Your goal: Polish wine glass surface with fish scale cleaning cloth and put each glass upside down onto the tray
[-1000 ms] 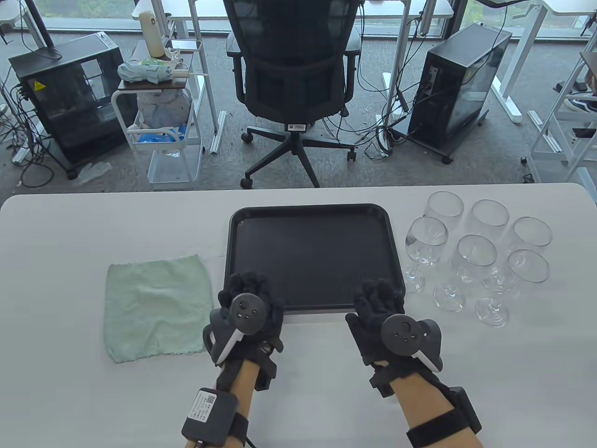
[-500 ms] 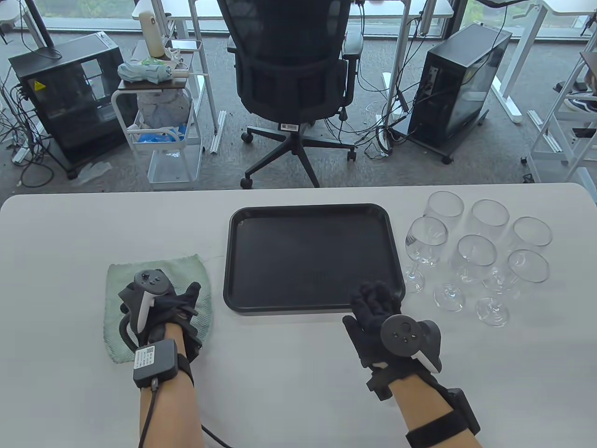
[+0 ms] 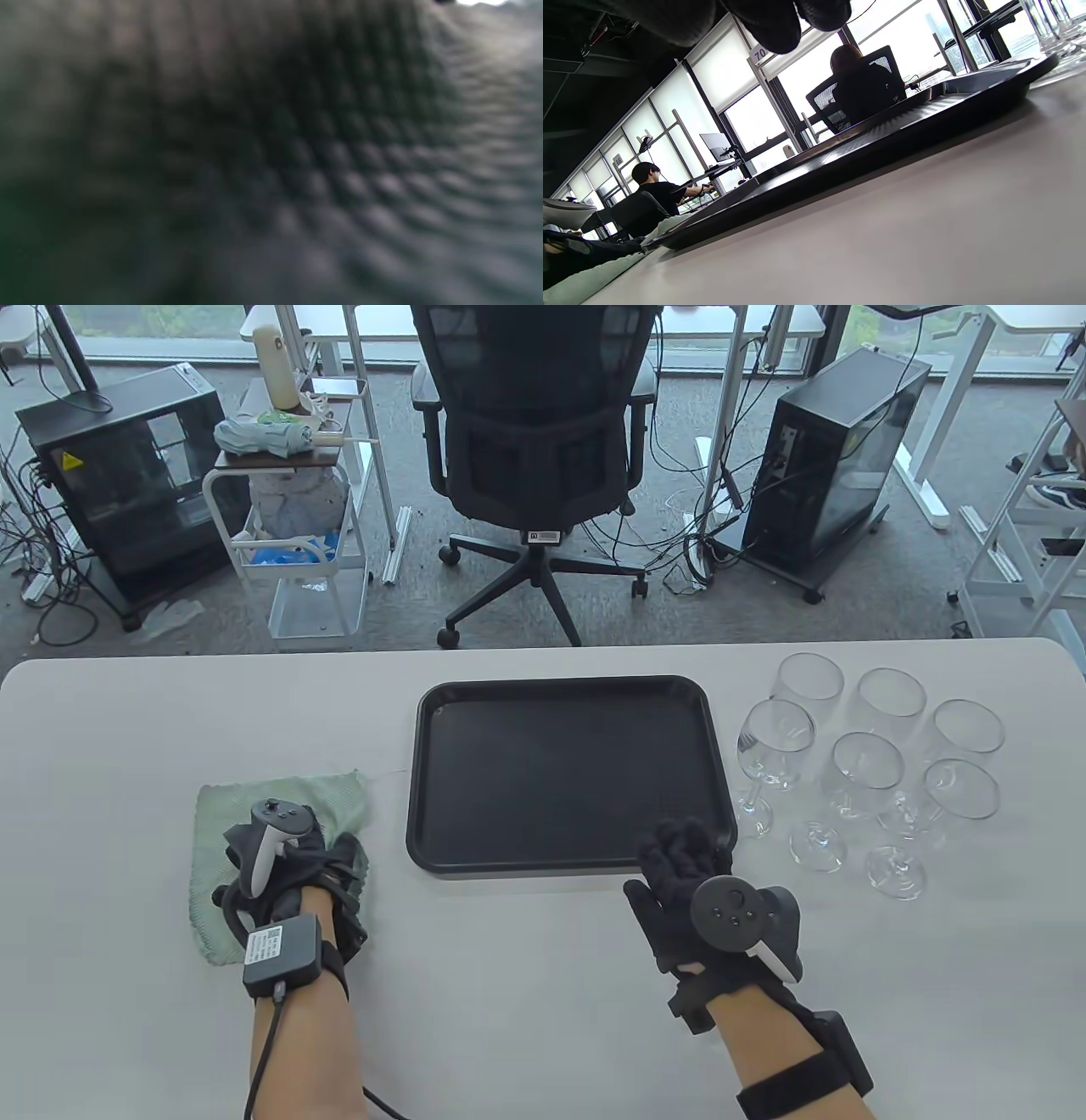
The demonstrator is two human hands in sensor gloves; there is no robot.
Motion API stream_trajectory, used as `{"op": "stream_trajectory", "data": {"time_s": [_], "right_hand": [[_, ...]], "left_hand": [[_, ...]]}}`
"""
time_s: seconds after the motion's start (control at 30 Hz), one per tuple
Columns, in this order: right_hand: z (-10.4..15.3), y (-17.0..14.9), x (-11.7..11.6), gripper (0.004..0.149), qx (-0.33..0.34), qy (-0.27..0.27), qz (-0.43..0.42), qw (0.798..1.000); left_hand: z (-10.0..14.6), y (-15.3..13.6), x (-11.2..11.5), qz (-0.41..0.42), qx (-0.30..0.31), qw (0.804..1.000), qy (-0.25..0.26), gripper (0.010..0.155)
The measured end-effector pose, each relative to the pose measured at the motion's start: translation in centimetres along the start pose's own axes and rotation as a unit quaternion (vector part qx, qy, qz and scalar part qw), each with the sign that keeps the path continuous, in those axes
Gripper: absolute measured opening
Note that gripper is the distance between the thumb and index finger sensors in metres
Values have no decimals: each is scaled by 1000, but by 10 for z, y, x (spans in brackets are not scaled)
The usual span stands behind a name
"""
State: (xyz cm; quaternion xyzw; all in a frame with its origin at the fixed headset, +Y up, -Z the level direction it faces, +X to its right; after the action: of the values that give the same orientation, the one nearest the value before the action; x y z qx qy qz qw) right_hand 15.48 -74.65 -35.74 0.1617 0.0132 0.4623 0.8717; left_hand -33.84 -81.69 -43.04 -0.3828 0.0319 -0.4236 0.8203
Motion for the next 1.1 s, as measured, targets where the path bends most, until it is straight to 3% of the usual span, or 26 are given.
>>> {"op": "stream_trajectory", "data": {"time_s": [0.07,0.13,0.2,0.27,0.3,0.37,0.43,0.47,0.53,0.63,0.77,0.93,1.1], "right_hand": [[0,-1,1,64,-3,0,-2,1000],[0,-2,1,63,-5,0,-5,1000],[1,-2,1,63,-7,1,-8,1000],[1,-2,1,63,-6,1,-9,1000],[2,-1,1,64,-5,1,-9,1000],[1,-1,1,64,-6,3,-10,1000],[1,-3,2,64,-8,0,-11,1000],[1,-4,3,63,-9,-3,-13,1000],[1,-7,6,64,-15,-8,-18,1000],[2,-10,7,65,-23,-14,-22,999],[3,-11,10,67,-32,-19,-20,999],[2,-17,15,73,-64,-22,-17,998],[1,-40,32,76,-170,-39,-56,983]], "left_hand": [[4,-2,4,5,18,1000,-21,60],[15,1,4,15,57,998,-2,60],[29,8,1,66,108,992,0,60],[49,18,-4,155,179,971,-22,60],[61,24,-6,212,231,949,-35,60],[84,36,-8,326,330,883,-67,61],[112,51,-5,439,420,786,-113,61],[119,54,-4,461,435,763,-124,61],[142,69,5,517,492,679,-170,61],[163,84,22,555,532,600,-221,61],[167,88,43,568,543,568,-243,61],[168,88,48,565,540,571,-252,61],[167,84,51,584,532,552,-266,61]]}}
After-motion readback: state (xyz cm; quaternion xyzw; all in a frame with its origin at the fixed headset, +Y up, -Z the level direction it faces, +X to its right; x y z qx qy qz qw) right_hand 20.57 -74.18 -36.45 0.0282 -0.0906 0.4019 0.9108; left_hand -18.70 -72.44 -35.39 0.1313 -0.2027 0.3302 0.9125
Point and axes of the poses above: the tracker on the back of each hand, its own y axis roughly to the thumb side, its own z axis roughly from the fingertips to the wrist, x = y × z, the point moved 2 cm from there along -z, roughly from the wrist to the fingertips, and after that the axes turned 5 degrees about -y, right-handed, at the moved point
